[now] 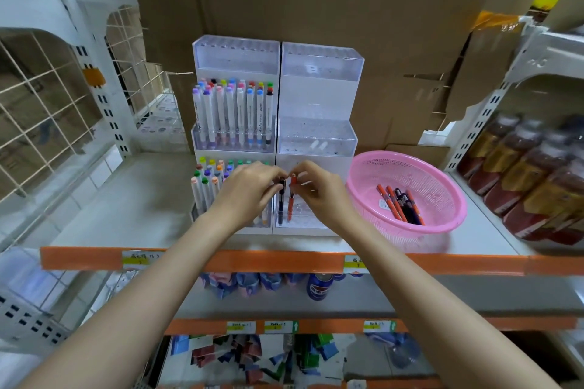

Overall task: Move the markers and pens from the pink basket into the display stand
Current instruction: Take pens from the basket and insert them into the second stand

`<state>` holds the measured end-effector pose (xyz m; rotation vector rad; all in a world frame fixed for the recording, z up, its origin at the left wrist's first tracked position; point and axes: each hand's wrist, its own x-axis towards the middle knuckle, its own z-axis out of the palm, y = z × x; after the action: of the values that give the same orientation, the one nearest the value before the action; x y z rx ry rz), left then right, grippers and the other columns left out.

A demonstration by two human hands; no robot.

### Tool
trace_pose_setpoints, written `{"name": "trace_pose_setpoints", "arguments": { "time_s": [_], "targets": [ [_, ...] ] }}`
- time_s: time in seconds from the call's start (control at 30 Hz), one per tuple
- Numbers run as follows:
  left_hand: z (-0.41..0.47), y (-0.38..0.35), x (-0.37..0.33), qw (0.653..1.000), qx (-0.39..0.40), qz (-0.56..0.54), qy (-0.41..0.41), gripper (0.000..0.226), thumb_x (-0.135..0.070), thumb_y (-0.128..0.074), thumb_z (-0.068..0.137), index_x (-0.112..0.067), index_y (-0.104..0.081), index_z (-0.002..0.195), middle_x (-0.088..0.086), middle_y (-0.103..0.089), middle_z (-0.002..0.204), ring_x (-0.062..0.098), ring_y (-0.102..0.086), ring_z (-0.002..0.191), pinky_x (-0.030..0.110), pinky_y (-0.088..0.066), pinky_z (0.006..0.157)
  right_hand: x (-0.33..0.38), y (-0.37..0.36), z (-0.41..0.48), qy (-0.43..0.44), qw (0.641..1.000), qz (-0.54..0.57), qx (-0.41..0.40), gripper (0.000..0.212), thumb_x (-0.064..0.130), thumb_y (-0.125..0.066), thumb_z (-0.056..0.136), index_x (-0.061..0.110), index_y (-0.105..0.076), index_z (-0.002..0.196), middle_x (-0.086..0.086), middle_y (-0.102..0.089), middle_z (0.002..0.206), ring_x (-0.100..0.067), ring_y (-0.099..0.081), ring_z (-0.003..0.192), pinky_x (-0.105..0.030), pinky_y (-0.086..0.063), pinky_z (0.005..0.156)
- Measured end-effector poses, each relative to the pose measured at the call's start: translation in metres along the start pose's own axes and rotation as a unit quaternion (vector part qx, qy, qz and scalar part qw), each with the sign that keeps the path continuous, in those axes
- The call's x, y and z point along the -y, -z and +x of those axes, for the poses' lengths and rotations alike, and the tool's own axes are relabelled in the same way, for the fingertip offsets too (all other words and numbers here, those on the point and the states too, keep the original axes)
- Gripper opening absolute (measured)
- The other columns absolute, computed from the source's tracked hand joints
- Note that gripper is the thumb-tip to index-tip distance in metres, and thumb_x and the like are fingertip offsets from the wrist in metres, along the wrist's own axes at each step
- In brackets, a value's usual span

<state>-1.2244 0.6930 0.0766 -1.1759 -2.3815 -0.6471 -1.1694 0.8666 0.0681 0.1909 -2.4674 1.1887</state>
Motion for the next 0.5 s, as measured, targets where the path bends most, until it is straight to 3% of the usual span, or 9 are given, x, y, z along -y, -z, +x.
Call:
{"name": "trace_pose_setpoints", "arguments": {
  "time_s": [0.17, 0.33, 0.5],
  "targets": [
    [0.005, 0.001, -0.001, 0.999, -0.021, -0.01, 0.024, 0.014, -0.021, -0.069, 0.087, -0.016, -0.071, 0.1, 0.0, -0.071, 0.088, 0.021, -0.063, 0.085, 0.039, -0.043, 0.086, 0.002, -0.002, 0.002, -0.021, 1.0, -0.013, -0.003, 0.013, 0.002, -0.062, 0.091, 0.009, -0.06, 0.101, -0.009, -0.068, 0.09, -0.02, -0.067, 0.079, -0.023, -0.054, 0.071],
    [0.004, -0.003, 0.007, 0.999, -0.001, -0.019, 0.038, 0.022, -0.025, -0.07, 0.085, -0.017, -0.069, 0.106, 0.0, -0.07, 0.094, 0.021, -0.062, 0.092, 0.039, -0.04, 0.092, 0.004, -0.004, 0.001, -0.046, 0.999, -0.014, -0.015, 0.012, 0.002, -0.064, 0.089, 0.008, -0.06, 0.098, -0.003, -0.067, 0.086, -0.02, -0.068, 0.079, -0.014, -0.05, 0.068],
    [-0.002, -0.002, 0.014, 0.999, 0.015, -0.028, 0.018, 0.03, -0.023, -0.071, 0.084, -0.015, -0.065, 0.112, 0.0, -0.068, 0.105, 0.019, -0.061, 0.101, 0.042, -0.048, 0.092, 0.003, -0.006, -0.002, -0.059, 0.998, -0.023, 0.002, 0.014, 0.005, -0.065, 0.089, 0.016, -0.057, 0.094, -0.007, -0.07, 0.088, -0.02, -0.069, 0.081, -0.028, -0.055, 0.071]
  ]
}}
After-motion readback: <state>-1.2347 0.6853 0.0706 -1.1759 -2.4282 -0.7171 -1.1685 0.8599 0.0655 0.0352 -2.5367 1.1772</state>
